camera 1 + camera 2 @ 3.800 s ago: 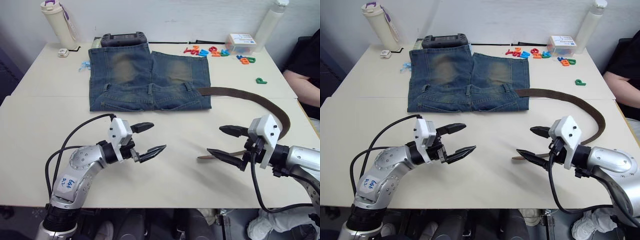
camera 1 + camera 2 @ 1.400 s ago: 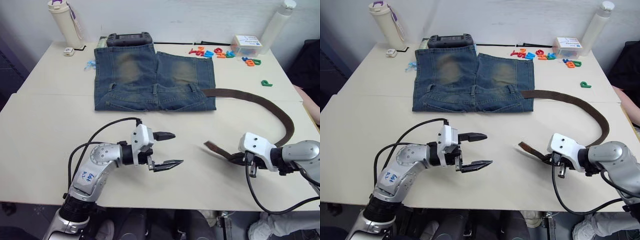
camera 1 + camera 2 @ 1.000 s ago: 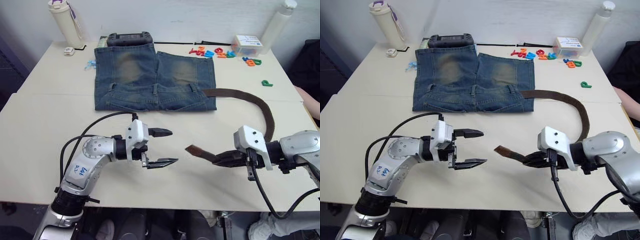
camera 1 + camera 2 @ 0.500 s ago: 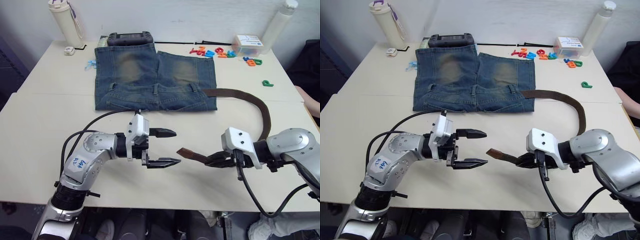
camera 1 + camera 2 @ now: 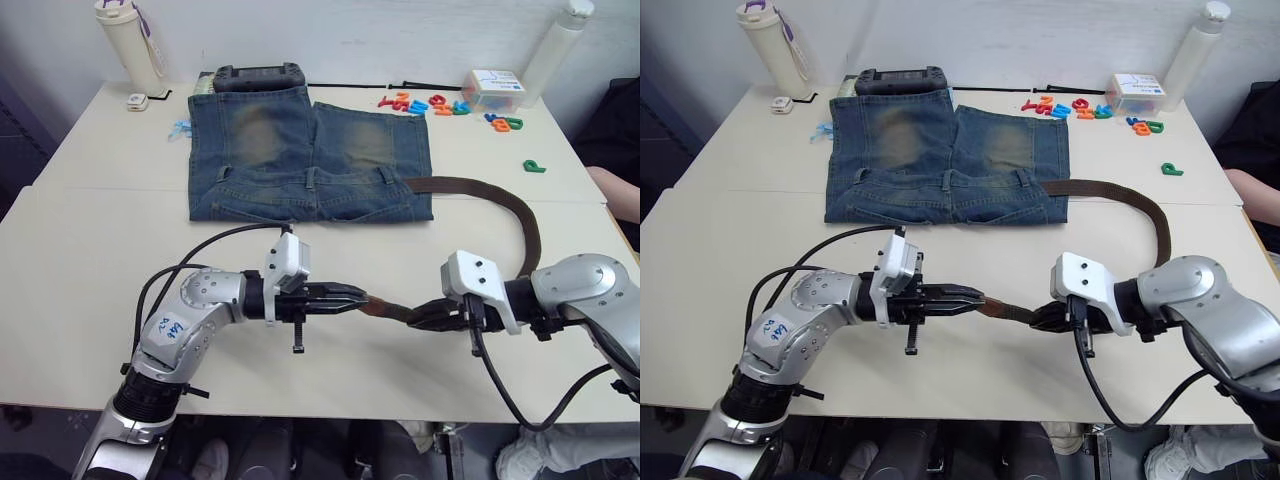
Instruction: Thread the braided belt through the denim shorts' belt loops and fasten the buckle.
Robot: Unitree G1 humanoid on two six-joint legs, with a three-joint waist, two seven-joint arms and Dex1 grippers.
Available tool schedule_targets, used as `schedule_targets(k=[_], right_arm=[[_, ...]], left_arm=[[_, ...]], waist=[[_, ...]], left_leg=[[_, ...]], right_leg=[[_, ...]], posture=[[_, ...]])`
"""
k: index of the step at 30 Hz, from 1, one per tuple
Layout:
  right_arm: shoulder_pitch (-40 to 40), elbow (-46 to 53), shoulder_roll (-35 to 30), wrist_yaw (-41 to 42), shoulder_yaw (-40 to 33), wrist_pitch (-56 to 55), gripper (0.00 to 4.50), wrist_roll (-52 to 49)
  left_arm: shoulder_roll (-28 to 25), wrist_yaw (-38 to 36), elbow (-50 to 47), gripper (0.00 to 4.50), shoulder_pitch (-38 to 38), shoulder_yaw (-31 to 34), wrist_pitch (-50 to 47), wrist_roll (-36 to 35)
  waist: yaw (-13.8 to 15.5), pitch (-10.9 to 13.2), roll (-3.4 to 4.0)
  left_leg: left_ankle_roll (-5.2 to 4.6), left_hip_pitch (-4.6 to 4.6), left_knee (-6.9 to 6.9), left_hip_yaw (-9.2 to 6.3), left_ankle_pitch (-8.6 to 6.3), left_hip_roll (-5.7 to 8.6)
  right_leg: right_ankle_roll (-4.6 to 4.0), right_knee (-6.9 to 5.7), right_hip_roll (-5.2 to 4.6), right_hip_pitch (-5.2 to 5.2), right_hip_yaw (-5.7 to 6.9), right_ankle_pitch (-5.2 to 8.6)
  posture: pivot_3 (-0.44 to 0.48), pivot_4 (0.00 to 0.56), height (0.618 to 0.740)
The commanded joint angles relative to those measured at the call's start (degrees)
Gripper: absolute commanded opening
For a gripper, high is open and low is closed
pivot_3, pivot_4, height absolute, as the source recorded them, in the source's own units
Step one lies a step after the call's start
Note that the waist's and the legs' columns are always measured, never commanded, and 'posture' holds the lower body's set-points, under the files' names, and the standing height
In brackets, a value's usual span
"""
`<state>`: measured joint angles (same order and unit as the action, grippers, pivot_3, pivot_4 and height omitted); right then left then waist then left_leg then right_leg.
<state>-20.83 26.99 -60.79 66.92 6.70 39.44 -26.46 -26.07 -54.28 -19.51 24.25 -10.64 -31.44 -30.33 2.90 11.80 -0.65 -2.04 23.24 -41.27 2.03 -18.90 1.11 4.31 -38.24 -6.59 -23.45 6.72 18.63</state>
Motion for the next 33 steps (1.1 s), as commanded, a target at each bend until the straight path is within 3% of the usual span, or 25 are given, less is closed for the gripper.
schedule_targets(k=[1,10,11,13,16,22,26,29,33], right_arm=[[-0.80,2.04,0.81,-0.32,-0.60,0.00,0.00,-0.66],[-1.44,3.87,5.01,-7.48,-8.99,6.49,0.00,-6.39],[-1.30,4.15,5.04,-7.92,-10.46,7.61,0.87,-7.61],[-0.48,5.07,4.89,-9.20,-16.68,11.46,1.54,-12.45],[-0.77,5.15,5.90,-13.39,-25.56,17.45,3.04,-19.85],[0.49,6.80,8.89,-28.48,-40.83,27.79,3.04,-45.08],[11.10,11.67,9.98,-48.15,-36.58,18.49,3.04,-75.37],[17.66,16.09,11.75,-59.41,-28.23,11.63,3.04,-83.32],[18.63,13.81,19.67,-73.05,-17.80,2.94,3.04,-83.83]], left_arm=[[0.47,0.61,-1.67,0.02,0.34,-0.19,-0.56,-0.77],[2.57,4.47,-0.03,0.02,-1.07,3.70,-4.98,-3.93],[2.76,4.92,0.05,0.00,-1.27,4.09,-5.40,-4.27],[4.27,7.36,0.31,0.00,-1.83,6.10,-8.59,-7.13],[6.95,11.14,0.49,0.00,-1.96,8.82,-13.31,-11.66],[14.06,21.56,2.67,0.00,0.53,16.22,-21.29,-21.42],[17.10,28.01,4.18,0.00,2.72,20.60,-25.47,-28.57],[17.61,30.26,4.23,0.00,3.51,21.82,-27.08,-31.61],[16.84,31.43,3.61,0.00,3.67,21.78,-28.30,-34.01]], waist=[[0.00,0.00,0.00],[0.01,0.00,0.00],[0.01,0.00,0.00],[0.04,0.00,0.00],[0.20,0.00,0.00],[0.20,0.00,0.00],[0.20,0.00,-0.02],[0.02,-0.01,-0.02],[-0.08,-0.03,-0.06]], left_leg=[[0.00,0.00,0.00,0.00,0.00,0.00],[0.00,0.00,-0.01,-0.01,0.00,0.00],[0.00,0.01,-0.01,0.00,0.00,0.00],[-0.01,0.01,0.00,-0.01,0.01,0.01],[-0.01,0.01,0.00,-0.03,0.01,0.00],[-0.06,0.02,0.01,-0.04,0.01,0.00],[-0.06,0.01,0.02,-0.04,0.01,0.00],[-0.11,0.03,-0.02,0.05,0.02,0.00],[-0.11,-0.04,-0.18,0.11,0.02,0.01]], right_leg=[[0.00,0.00,0.00,0.00,0.00,0.00],[0.00,-0.02,0.00,0.00,0.00,0.00],[0.00,-0.02,0.00,0.00,0.00,0.00],[0.00,-0.01,0.00,0.00,0.00,0.00],[0.00,0.01,0.00,0.02,0.02,-0.01],[0.03,0.04,0.00,0.04,0.02,-0.04],[0.03,-0.02,0.00,0.04,0.02,-0.04],[0.03,-0.09,0.00,0.01,-0.06,-0.04],[0.06,-0.28,0.00,0.01,-0.20,-0.06]], posture=[[0.000,0.150,0.667],[0.000,0.150,0.667],[0.000,0.150,0.667],[0.000,0.150,0.667],[0.000,0.150,0.667],[0.000,0.150,0.667],[0.000,0.150,0.667],[0.000,0.150,0.667],[0.000,0.150,0.667]])
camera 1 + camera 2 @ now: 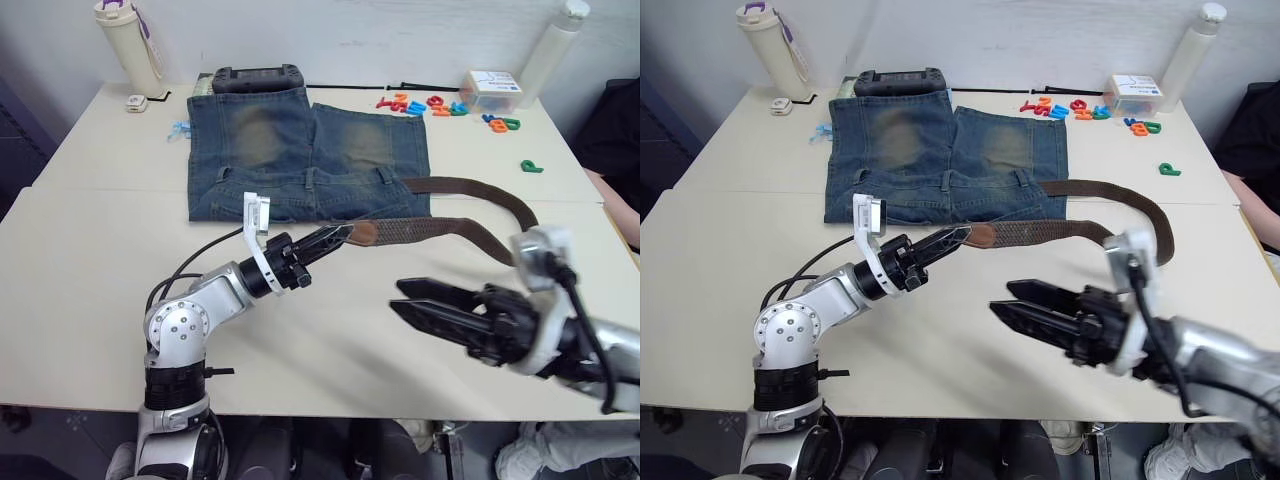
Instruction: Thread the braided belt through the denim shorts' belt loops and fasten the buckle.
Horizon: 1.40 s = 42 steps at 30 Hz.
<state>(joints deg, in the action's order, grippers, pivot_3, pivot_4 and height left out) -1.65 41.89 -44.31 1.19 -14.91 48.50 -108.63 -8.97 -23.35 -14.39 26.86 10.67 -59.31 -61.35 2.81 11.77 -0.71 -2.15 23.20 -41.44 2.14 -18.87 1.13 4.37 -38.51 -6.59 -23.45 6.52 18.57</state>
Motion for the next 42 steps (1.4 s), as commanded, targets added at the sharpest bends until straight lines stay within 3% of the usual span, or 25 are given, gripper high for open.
schedule_targets(k=[1,11,17,29,32,36,42], right_arm=[[-0.97,-1.76,5.17,-8.97,4.95,-7.90,3.04,-1.85],[-2.86,-6.80,21.24,-14.56,6.81,-19.34,3.04,1.90],[-3.99,-9.25,26.20,-15.20,6.21,-22.44,3.04,6.67],[-3.48,-9.68,29.56,-14.98,4.96,-24.15,3.04,9.06],[-3.39,-9.32,29.76,-14.66,5.00,-24.26,2.22,9.16],[-3.52,-9.12,30.46,-14.50,4.97,-24.83,0.20,9.86],[-4.04,-8.91,31.03,-14.44,4.76,-24.61,0.04,10.75]], left_arm=[[-0.47,0.69,-1.61,0.00,1.04,0.44,-0.55,-3.34],[-1.67,2.96,-2.59,0.00,0.43,0.44,-0.46,-5.63],[-2.14,4.17,-3.23,0.00,0.35,0.25,-0.42,-7.21],[-3.22,5.43,-2.07,0.00,0.97,0.17,0.26,-8.90],[-3.46,5.29,-2.10,0.00,0.96,-0.05,0.33,-8.79],[-3.70,5.25,-2.06,0.00,0.87,-0.29,0.52,-8.95],[-4.31,4.64,-2.31,0.00,0.75,-0.82,0.55,-8.48]], waist=[[0.03,0.00,0.00],[0.02,0.00,0.01],[-0.13,0.00,0.01],[-0.24,0.00,0.02],[-0.28,0.00,0.02],[-0.28,0.00,0.02],[-0.32,0.01,0.03]], left_leg=[[0.00,0.00,-0.04,0.01,0.00,0.00],[0.00,0.08,-0.03,0.05,0.00,0.03],[-0.01,0.07,-0.03,0.07,0.00,0.03],[-0.04,0.09,-0.01,0.10,-0.02,0.03],[-0.05,0.10,-0.01,0.10,-0.02,0.03],[-0.07,0.10,0.00,0.11,-0.04,0.03],[-0.10,0.10,0.01,0.11,-0.05,0.03]], right_leg=[[0.01,-0.02,0.00,-0.01,-0.01,0.00],[0.01,-0.07,0.04,-0.15,-0.07,-0.01],[0.00,-0.13,0.04,-0.20,-0.13,0.00],[-0.02,-0.17,0.04,-0.27,-0.18,0.01],[-0.02,-0.17,0.04,-0.28,-0.18,0.01],[-0.02,-0.17,0.04,-0.28,-0.19,0.01],[-0.03,-0.16,0.04,-0.30,-0.20,0.01]], posture=[[0.000,0.150,0.667],[0.000,0.150,0.667],[0.000,0.150,0.667],[0.000,0.150,0.667],[0.000,0.150,0.667],[0.000,0.150,0.667],[0.000,0.150,0.667]])
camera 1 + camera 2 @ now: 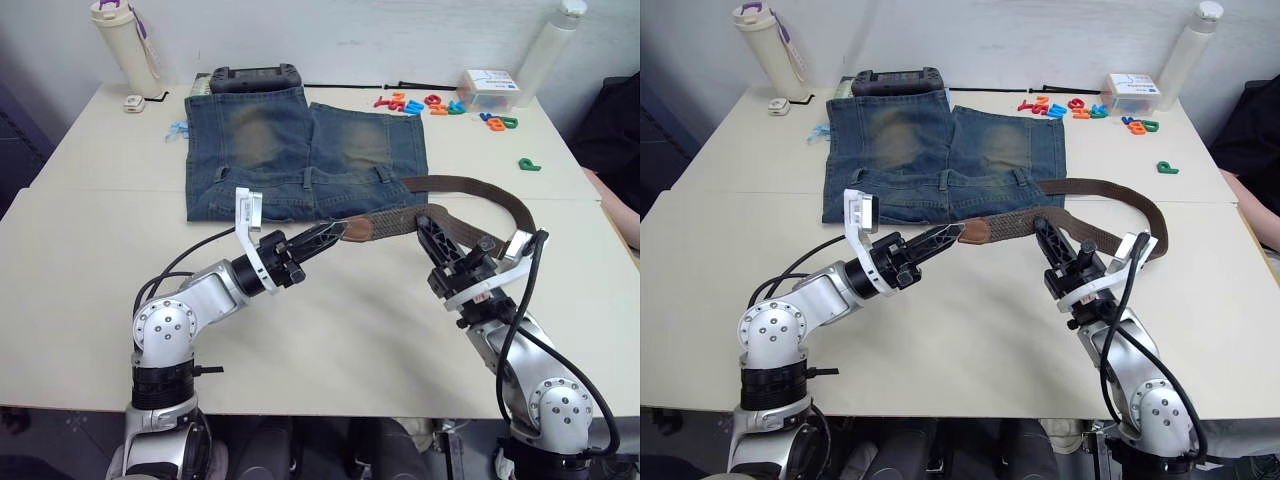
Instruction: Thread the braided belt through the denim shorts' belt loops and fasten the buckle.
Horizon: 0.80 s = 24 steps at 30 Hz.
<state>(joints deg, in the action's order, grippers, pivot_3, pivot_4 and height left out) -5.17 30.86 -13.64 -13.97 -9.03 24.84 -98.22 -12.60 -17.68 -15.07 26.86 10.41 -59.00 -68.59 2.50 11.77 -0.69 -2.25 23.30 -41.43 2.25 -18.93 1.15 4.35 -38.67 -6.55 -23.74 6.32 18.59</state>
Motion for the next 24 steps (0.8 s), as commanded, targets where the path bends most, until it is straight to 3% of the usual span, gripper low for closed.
schedule_targets(k=[1,5,6,7,12,16,18,21,24], right_arm=[[-0.63,2.08,0.36,0.71,-1.14,-0.95,0.04,0.50],[-1.07,1.90,0.37,0.70,-1.19,-0.99,0.04,1.07],[-1.13,1.85,0.35,0.63,-1.21,-1.01,0.00,1.26],[-1.20,1.85,0.31,0.48,-1.34,-1.13,0.00,1.47],[-2.34,1.51,0.63,-1.70,-3.15,-3.67,0.00,4.97],[-4.37,1.06,1.72,-5.42,-5.65,-7.02,0.00,7.87],[-5.45,1.07,2.38,-6.68,-6.55,-8.20,0.00,8.74],[-6.76,1.01,3.00,-8.22,-7.46,-9.14,0.00,9.45],[-7.42,1.08,3.81,-8.70,-7.45,-9.35,0.00,10.02]], left_arm=[[-0.80,-1.11,-1.66,0.00,0.71,-0.69,0.38,-1.05],[-1.57,-2.28,-1.94,0.00,0.46,-1.81,1.71,0.83],[-1.86,-3.16,-2.06,0.86,0.42,-2.21,2.24,1.27],[-2.53,-4.17,-2.56,1.10,0.41,-3.09,3.18,2.89],[-6.75,-9.01,-3.52,3.42,0.10,-7.34,9.77,13.28],[-11.51,-14.20,-0.90,3.42,-0.25,-11.35,20.63,26.19],[-14.31,-14.35,4.72,3.42,0.66,-17.46,34.99,41.81],[-17.39,-6.45,19.56,3.42,5.23,-26.56,56.60,66.51],[-16.13,-0.61,33.53,3.42,10.97,-30.46,66.00,77.54]], waist=[[-0.02,0.00,0.00],[-0.13,0.00,0.01],[-0.15,0.00,0.01],[-0.18,0.01,0.01],[-0.42,0.01,0.02],[-0.83,0.03,0.06],[-0.85,0.02,0.07],[-0.73,0.01,0.07],[-0.71,-0.02,0.02]], left_leg=[[0.00,0.00,0.00,0.00,0.00,0.00],[-0.01,0.00,0.02,0.00,0.00,0.00],[0.00,0.01,0.02,0.00,-0.01,0.00],[-0.01,0.01,0.02,0.00,-0.01,0.00],[0.00,0.02,0.08,0.03,-0.01,0.01],[0.01,0.05,0.13,0.06,-0.02,0.01],[0.02,0.05,0.17,0.09,-0.02,0.02],[-0.03,0.20,0.21,0.35,-0.03,0.04],[-0.21,1.15,0.01,0.62,0.05,0.11]], right_leg=[[0.00,0.00,0.00,0.00,0.00,0.00],[0.00,0.00,0.00,-0.01,-0.01,0.00],[-0.01,0.01,0.00,-0.02,-0.01,0.00],[-0.01,0.01,0.00,-0.02,-0.01,0.00],[-0.01,0.03,0.00,-0.05,-0.03,0.01],[-0.02,0.02,0.00,-0.14,-0.06,0.01],[-0.04,0.01,0.00,-0.17,-0.06,0.02],[-0.05,-0.21,-0.03,-0.49,-0.26,0.03],[-0.02,-0.79,-0.14,-1.67,-0.50,0.01]], posture=[[0.000,0.150,0.667],[0.000,0.150,0.667],[0.000,0.150,0.667],[0.000,0.150,0.667],[0.000,0.150,0.667],[0.000,0.150,0.667],[0.000,0.150,0.667],[0.000,0.150,0.667],[0.000,0.150,0.667]])
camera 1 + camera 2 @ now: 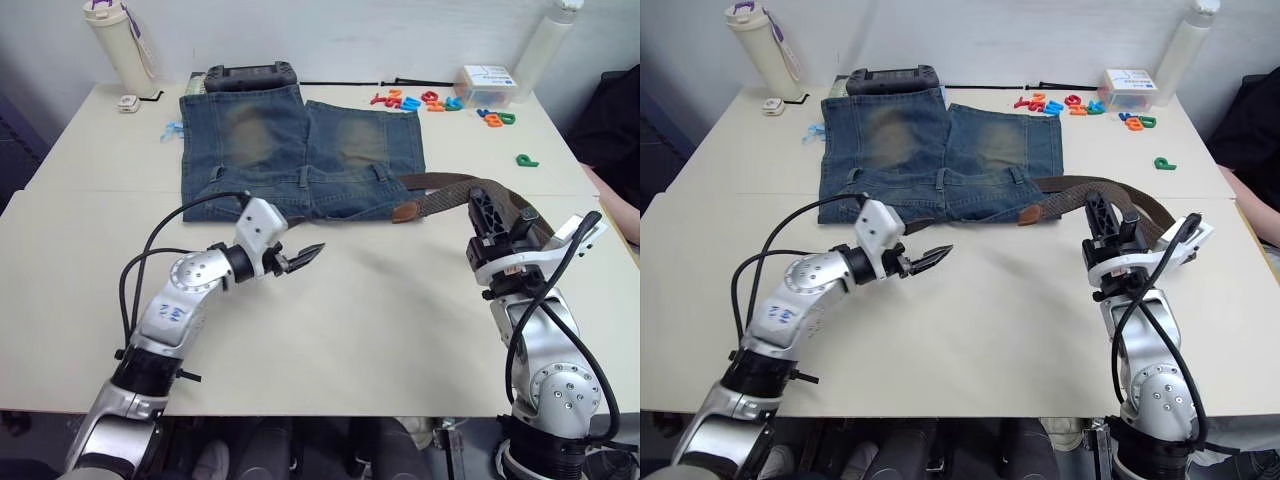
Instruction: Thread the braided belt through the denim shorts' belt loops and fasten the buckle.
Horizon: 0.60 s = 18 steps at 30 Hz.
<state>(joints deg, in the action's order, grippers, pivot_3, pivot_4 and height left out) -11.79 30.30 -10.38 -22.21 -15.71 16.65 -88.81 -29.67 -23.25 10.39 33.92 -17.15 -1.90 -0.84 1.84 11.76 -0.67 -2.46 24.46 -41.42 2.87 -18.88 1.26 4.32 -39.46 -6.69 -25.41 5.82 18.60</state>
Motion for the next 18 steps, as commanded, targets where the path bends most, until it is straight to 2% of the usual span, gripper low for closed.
schedule_targets(k=[1,5,8,13,18], right_arm=[[-0.91,1.71,0.83,-0.52,-0.62,-1.20,0.00,0.82],[-1.18,2.77,1.67,-0.14,-0.12,-1.13,0.00,1.07],[-1.35,4.36,2.29,-0.49,0.52,-1.21,0.00,1.26],[-1.50,6.47,2.66,-0.92,1.52,-1.38,0.00,1.66],[-1.53,7.15,3.15,-1.19,2.24,-1.68,0.00,2.18]], left_arm=[[1.76,5.66,12.02,3.42,5.81,-3.79,11.13,11.86],[4.96,11.80,26.75,3.42,13.46,-6.87,16.03,20.56],[6.69,17.91,36.01,3.42,18.76,-9.31,17.00,27.02],[8.55,22.21,45.69,3.42,23.05,-7.97,14.74,28.89],[7.89,22.85,48.54,3.42,23.66,-6.83,15.18,28.89]], waist=[[-0.11,0.00,0.00],[-0.14,-0.01,-0.01],[-0.22,-0.01,-0.02],[-0.59,-0.03,-0.04],[-0.96,-0.06,-0.09]], left_leg=[[-0.03,0.22,-0.06,0.02,0.02,0.02],[-0.07,0.71,-0.29,0.00,0.12,0.02],[-0.15,0.75,-0.50,0.02,0.09,0.03],[-0.25,0.69,-0.76,0.05,0.04,0.02],[-0.15,0.65,-0.76,0.10,0.09,-0.02]], right_leg=[[0.01,-0.24,-0.02,-0.21,0.00,-0.01],[0.04,-0.30,-0.08,-0.49,0.16,-0.02],[0.13,-0.33,-0.11,-0.46,0.15,-0.07],[0.16,-0.38,-0.16,-0.46,0.05,-0.09],[0.15,-0.55,-0.15,-0.54,0.01,-0.08]], posture=[[0.000,0.150,0.667],[0.000,0.150,0.667],[0.000,0.150,0.667],[0.000,0.150,0.667],[0.000,0.150,0.667]])
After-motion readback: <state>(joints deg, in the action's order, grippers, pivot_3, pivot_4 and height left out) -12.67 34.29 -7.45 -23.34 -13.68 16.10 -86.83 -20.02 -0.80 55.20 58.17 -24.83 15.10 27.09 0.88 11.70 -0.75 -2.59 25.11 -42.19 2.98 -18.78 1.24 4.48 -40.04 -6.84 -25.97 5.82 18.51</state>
